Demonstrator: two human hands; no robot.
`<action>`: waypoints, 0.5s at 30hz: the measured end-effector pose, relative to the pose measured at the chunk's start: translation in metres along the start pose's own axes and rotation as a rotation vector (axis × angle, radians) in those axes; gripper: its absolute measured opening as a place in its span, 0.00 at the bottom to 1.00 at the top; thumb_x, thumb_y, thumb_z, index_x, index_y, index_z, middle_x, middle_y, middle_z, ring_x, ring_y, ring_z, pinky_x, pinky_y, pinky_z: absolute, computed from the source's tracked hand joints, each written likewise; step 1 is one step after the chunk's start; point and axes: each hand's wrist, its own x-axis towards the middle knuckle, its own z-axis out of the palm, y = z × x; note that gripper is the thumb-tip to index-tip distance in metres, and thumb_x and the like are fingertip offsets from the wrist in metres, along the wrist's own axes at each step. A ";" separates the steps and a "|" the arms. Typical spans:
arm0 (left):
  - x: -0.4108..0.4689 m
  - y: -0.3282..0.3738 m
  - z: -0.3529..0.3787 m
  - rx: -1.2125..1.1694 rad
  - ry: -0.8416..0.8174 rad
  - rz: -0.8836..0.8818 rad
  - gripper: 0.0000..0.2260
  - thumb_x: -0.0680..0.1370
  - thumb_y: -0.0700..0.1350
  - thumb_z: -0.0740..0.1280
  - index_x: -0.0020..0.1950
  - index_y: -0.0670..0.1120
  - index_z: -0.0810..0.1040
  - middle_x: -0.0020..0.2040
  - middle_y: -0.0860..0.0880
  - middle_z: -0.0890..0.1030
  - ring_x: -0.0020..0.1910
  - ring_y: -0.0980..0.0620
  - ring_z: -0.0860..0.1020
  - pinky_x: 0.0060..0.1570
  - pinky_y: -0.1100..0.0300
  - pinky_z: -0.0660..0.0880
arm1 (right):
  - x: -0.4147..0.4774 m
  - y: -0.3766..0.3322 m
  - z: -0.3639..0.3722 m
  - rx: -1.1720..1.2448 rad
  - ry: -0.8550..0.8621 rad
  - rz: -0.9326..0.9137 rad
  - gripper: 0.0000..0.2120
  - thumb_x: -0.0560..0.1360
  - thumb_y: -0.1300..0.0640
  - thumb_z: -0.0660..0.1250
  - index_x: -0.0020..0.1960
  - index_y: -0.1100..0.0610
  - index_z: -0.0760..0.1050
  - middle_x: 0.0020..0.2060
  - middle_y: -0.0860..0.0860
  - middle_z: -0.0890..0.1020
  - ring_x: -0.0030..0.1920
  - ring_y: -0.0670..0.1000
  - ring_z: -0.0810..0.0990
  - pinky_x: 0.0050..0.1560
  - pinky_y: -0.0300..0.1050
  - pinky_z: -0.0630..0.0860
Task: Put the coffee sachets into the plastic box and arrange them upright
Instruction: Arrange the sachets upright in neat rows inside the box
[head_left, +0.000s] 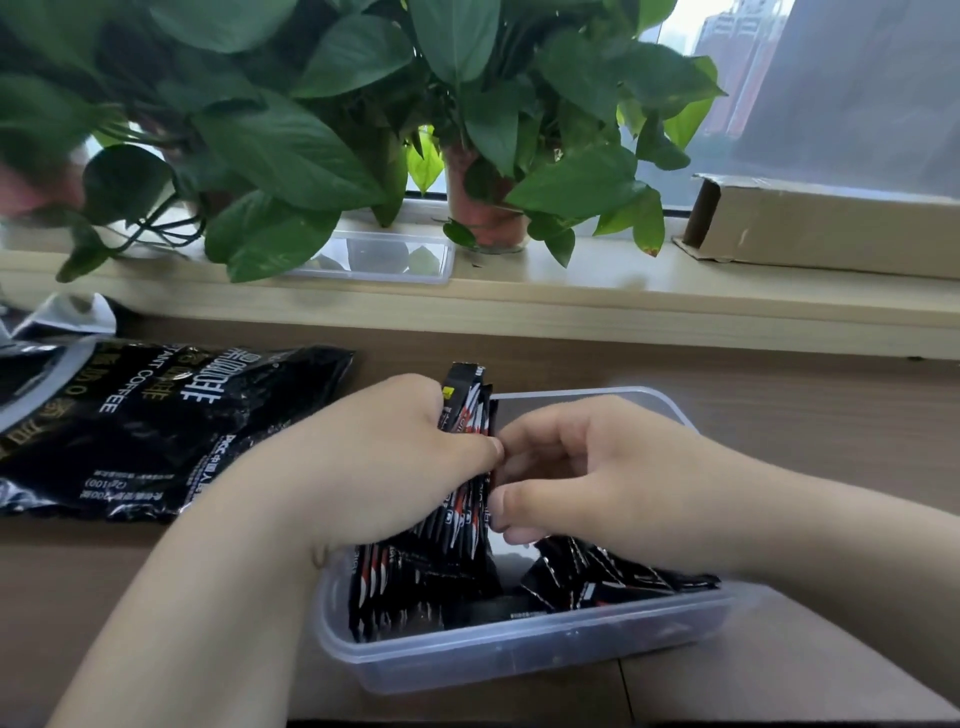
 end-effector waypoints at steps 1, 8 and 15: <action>0.000 -0.002 0.000 -0.035 0.017 -0.001 0.24 0.67 0.63 0.67 0.47 0.42 0.79 0.38 0.40 0.83 0.36 0.43 0.81 0.49 0.34 0.79 | -0.003 -0.003 0.003 0.010 0.030 -0.006 0.08 0.72 0.55 0.75 0.51 0.53 0.83 0.45 0.53 0.87 0.49 0.56 0.86 0.59 0.55 0.80; -0.005 0.006 0.004 -0.494 0.179 0.064 0.12 0.71 0.54 0.72 0.47 0.47 0.85 0.45 0.42 0.88 0.49 0.39 0.86 0.59 0.36 0.78 | -0.013 -0.024 0.022 -0.070 0.351 -0.154 0.15 0.64 0.41 0.77 0.47 0.47 0.83 0.37 0.46 0.86 0.36 0.47 0.84 0.42 0.49 0.81; -0.004 0.020 0.012 -0.973 0.267 0.015 0.04 0.75 0.37 0.72 0.50 0.40 0.82 0.40 0.40 0.87 0.37 0.45 0.86 0.36 0.56 0.82 | -0.016 -0.031 0.020 -0.173 0.442 -0.218 0.11 0.66 0.43 0.74 0.46 0.46 0.82 0.37 0.43 0.84 0.36 0.39 0.82 0.36 0.33 0.77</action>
